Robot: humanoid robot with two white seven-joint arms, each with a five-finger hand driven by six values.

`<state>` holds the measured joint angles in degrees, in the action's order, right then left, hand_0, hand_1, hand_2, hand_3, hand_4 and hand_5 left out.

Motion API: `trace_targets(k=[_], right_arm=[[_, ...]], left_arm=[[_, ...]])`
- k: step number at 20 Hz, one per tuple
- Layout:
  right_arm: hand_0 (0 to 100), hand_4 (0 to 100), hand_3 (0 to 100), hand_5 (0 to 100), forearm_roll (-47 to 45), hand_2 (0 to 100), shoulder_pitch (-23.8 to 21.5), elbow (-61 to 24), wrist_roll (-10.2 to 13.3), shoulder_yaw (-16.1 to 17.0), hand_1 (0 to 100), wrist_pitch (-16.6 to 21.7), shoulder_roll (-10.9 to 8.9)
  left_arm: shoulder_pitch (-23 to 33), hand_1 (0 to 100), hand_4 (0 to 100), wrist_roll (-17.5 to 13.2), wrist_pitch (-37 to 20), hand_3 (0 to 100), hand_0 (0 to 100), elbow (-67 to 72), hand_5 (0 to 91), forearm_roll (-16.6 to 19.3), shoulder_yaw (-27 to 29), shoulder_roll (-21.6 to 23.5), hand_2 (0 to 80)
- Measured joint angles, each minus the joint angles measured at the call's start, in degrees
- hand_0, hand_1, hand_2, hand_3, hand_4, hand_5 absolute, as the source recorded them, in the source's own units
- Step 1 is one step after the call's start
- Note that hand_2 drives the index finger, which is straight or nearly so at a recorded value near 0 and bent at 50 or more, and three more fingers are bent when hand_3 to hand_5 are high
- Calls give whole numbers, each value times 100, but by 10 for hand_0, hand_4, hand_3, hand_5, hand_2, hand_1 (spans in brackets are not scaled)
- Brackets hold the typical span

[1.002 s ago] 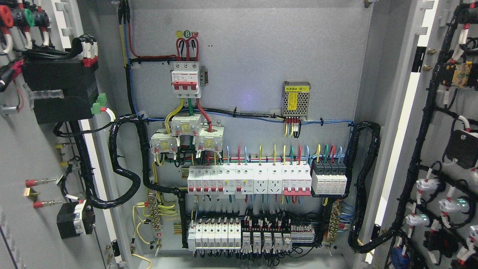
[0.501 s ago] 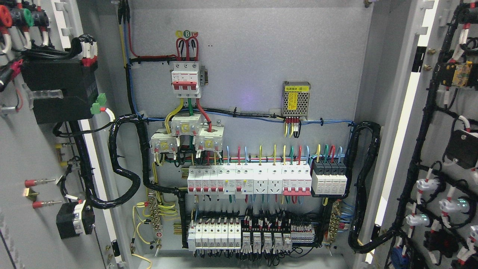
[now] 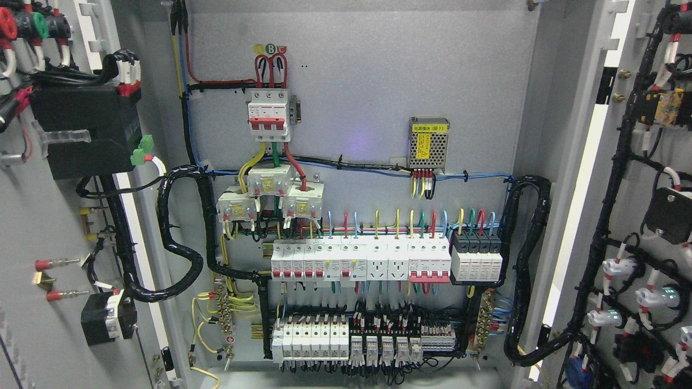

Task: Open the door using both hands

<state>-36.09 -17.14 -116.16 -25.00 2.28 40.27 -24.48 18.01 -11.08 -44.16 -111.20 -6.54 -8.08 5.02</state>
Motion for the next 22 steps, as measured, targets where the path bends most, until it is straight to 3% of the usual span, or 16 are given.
trace_targets(k=[6, 11, 22], right_arm=[[120, 0, 0, 0, -305, 0, -68, 69, 1, 311, 389, -11, -70], [120, 0, 0, 0, -633, 0, -220, 154, 2, 548, 389, -15, -106], [120, 0, 0, 0, -1111, 0, -516, 381, 22, 930, 389, -16, -166]], left_arm=[[-138, 389, 0, 57, -1, 0, 120, -205, 0, -342, 452, -211, 0], [-191, 389, 0, 444, -7, 0, 120, -297, 0, -595, 1028, -290, 0], [-243, 389, 0, 660, -11, 0, 120, -172, 0, -1334, 2471, 193, 0]])
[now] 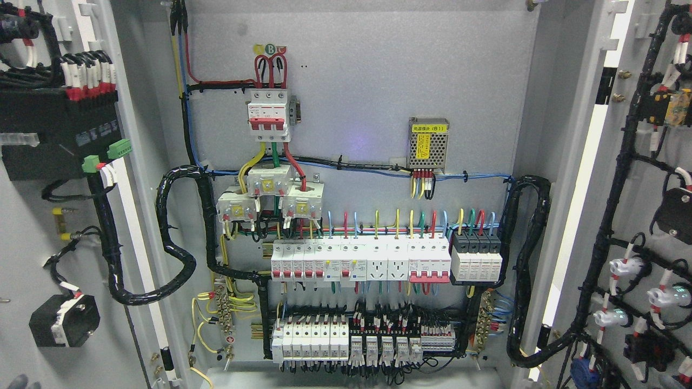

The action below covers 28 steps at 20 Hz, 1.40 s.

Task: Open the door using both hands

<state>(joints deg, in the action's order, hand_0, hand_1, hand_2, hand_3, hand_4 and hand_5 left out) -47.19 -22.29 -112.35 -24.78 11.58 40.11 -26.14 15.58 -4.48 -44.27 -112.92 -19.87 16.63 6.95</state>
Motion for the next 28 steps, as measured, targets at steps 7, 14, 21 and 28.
trace_targets(k=[7, 14, 21, 28], right_arm=[[120, 0, 0, 0, -337, 0, -46, 171, -15, 295, 389, -79, -25], [120, 0, 0, 0, -597, 0, -92, 325, -19, 593, 389, -84, -26], [120, 0, 0, 0, -744, 0, -183, 452, -22, 822, 389, -84, -32], [120, 0, 0, 0, -912, 0, -218, 598, -27, 962, 389, -87, -51]], left_arm=[[-437, 389, 0, 2, -1, 0, 120, 822, 0, -347, 572, 622, 0], [-983, 389, 0, 4, -2, 0, 120, 1845, 0, -507, 871, 1212, 0], [-1476, 389, 0, 8, -2, 0, 120, 2789, 0, -601, 1029, 1659, 0], [-1764, 389, 0, -4, -2, 0, 120, 3473, 0, -745, 1102, 1990, 0]])
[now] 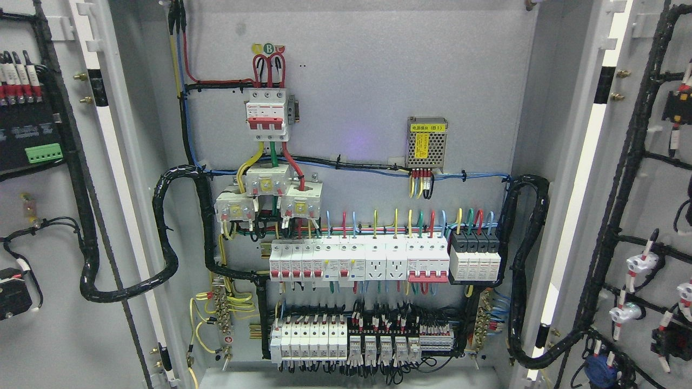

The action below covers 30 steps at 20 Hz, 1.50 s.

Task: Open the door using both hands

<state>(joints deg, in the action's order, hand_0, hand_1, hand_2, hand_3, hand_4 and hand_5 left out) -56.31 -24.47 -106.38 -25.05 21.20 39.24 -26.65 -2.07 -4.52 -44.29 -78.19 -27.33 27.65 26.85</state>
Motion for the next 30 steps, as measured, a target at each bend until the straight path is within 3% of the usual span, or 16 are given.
trace_targets(k=[12, 23, 26, 30], right_arm=[[120, 0, 0, 0, -122, 0, -12, 48, -5, 52, 389, 16, -44], [120, 0, 0, 0, -139, 0, -271, -365, -76, -187, 389, 194, -139], [120, 0, 0, 0, -134, 0, -348, -500, -187, -348, 389, 243, -179], [120, 0, 0, 0, -119, 0, -382, -617, -334, -711, 389, 256, -240]], left_arm=[[-6, 389, 0, 31, -1, 0, 120, -167, 0, -178, -193, 116, 0], [540, 389, 0, 20, -1, 0, 120, -1261, 0, -139, -1033, -222, 0], [727, 389, 0, 14, -1, 0, 120, -1562, 0, 32, -1437, -317, 0], [1032, 389, 0, 6, -1, 0, 120, -1865, 0, 628, -2069, -555, 0]])
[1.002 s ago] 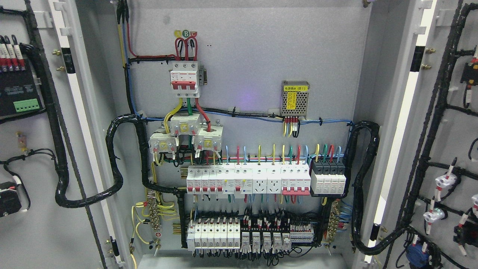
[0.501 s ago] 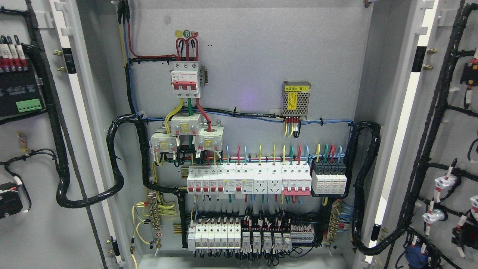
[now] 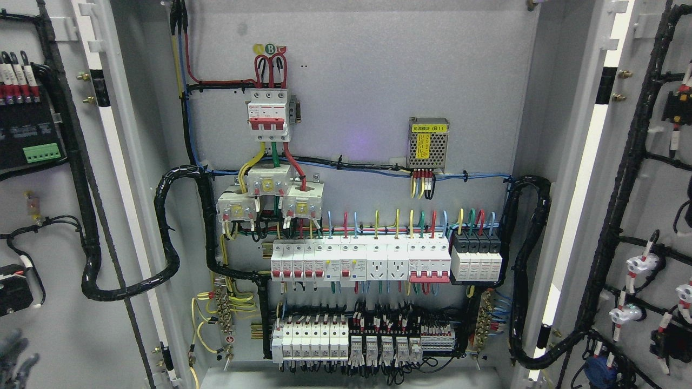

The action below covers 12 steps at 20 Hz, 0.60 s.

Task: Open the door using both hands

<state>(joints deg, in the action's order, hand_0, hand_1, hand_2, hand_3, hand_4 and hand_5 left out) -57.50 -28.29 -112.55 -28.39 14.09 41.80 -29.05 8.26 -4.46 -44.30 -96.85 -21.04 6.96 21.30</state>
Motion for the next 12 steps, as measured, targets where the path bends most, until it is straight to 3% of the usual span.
trace_targets(k=[7, 12], right_arm=[[120, 0, 0, 0, 360, 0, 60, 132, -33, -1059, 389, -54, -28], [120, 0, 0, 0, 985, 0, -81, 512, -45, -1991, 389, -62, 133]], left_arm=[[876, 389, 0, -19, 0, 0, 120, -314, 0, 1103, -920, -550, 0], [1782, 389, 0, -29, 0, 0, 120, -382, 0, 1522, -1306, -827, 0]])
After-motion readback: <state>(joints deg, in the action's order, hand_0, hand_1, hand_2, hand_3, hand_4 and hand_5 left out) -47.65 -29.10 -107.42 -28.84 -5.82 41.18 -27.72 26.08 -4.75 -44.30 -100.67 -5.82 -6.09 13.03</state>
